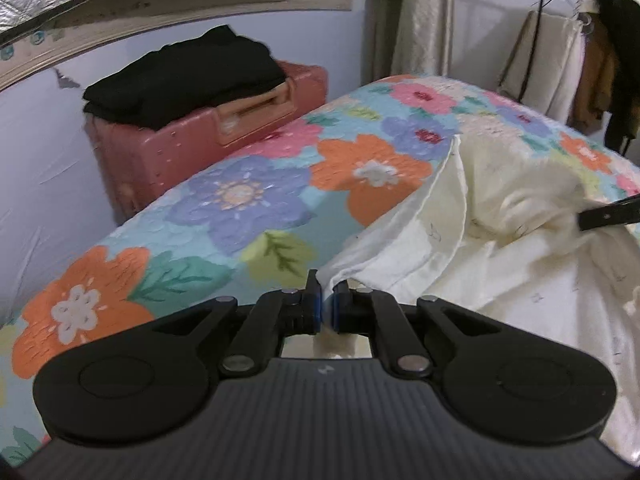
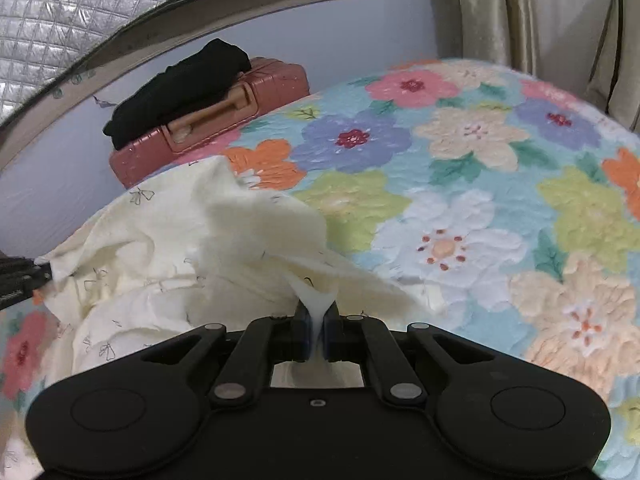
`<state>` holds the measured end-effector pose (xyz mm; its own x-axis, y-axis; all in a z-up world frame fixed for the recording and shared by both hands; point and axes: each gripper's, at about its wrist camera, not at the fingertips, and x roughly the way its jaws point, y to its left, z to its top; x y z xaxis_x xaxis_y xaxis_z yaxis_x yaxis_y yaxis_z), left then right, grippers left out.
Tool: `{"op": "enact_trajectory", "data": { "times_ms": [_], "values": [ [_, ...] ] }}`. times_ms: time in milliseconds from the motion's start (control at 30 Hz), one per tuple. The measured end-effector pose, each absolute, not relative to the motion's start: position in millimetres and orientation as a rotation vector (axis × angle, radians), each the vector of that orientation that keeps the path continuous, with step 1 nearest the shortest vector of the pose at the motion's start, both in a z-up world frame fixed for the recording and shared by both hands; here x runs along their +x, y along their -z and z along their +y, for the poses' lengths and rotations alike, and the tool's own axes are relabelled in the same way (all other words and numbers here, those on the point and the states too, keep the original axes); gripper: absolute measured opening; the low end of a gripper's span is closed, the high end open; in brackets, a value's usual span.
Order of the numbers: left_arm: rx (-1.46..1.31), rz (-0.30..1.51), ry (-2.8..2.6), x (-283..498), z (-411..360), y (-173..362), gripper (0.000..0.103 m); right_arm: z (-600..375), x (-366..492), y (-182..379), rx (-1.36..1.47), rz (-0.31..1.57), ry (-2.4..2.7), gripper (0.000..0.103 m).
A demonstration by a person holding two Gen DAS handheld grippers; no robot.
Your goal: Fold clothes
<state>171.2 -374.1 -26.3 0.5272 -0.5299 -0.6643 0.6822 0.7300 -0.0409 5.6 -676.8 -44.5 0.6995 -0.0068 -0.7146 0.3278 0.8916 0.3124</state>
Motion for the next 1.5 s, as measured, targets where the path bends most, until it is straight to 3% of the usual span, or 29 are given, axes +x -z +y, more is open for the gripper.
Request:
{"op": "enact_trajectory", "data": {
  "times_ms": [33, 100, 167, 467, 567, 600, 667, 700, 733, 767, 833, 967, 1100, 1267, 1300, 1400, 1433, 1500],
  "values": [
    [0.236, 0.726, 0.730, 175, -374, 28, 0.005, -684, 2, 47, 0.495, 0.762, 0.189, 0.015],
    [0.217, 0.748, 0.705, 186, -372, 28, 0.005, -700, -4, 51, 0.614, 0.721, 0.177, 0.035],
    [0.191, 0.733, 0.687, 195, -369, 27, 0.005, -708, -9, 54, 0.638, 0.706, 0.228, 0.048],
    [0.220, 0.803, 0.745, 220, -369, 47, 0.008, -745, -20, 64, 0.757, 0.720, 0.400, 0.059],
    [0.224, 0.801, 0.779, 220, -369, 54, 0.020, -756, -10, 86, 0.907, 0.776, 0.352, 0.069],
    [0.215, 0.808, 0.782, 221, -369, 56, 0.030, -758, -4, 95, 0.953, 0.794, 0.333, 0.069],
    [0.206, 0.819, 0.784, 223, -370, 62, 0.033, -752, 8, 106, 0.986, 0.799, 0.330, 0.069],
    [0.241, 0.817, 0.757, 224, -373, 65, 0.020, -747, 13, 107, 0.963, 0.794, 0.341, 0.067],
    [0.299, 0.812, 0.701, 226, -377, 69, 0.002, -740, 20, 105, 0.868, 0.803, 0.356, 0.056],
    [0.344, 0.812, 0.665, 228, -382, 71, 0.002, -733, 27, 102, 0.763, 0.813, 0.372, 0.005],
    [0.356, 0.790, 0.639, 234, -383, 66, 0.002, -724, 36, 92, 0.580, 0.848, 0.338, 0.004],
    [0.289, 0.674, 0.601, 247, -371, 32, 0.002, -728, 29, 36, 0.290, 0.715, 0.333, 0.004],
    [0.205, 0.571, 0.559, 263, -359, -2, 0.002, -752, 31, -18, 0.166, 0.588, 0.419, 0.003],
    [0.195, 0.638, 0.519, 288, -370, 13, 0.004, -770, 68, -31, 0.163, 0.515, 0.456, 0.004],
    [0.209, 0.668, 0.505, 292, -374, 21, 0.005, -771, 80, -18, 0.149, 0.567, 0.463, 0.011],
    [0.287, 0.735, 0.437, 300, -385, 52, 0.010, -766, 106, 22, 0.057, 0.713, 0.484, 0.013],
    [0.327, 0.741, 0.405, 301, -387, 62, 0.019, -767, 104, 31, 0.067, 0.731, 0.484, 0.016],
    [0.396, 0.723, 0.351, 300, -389, 76, 0.037, -771, 101, 49, 0.104, 0.767, 0.484, 0.046]
  ]
}}
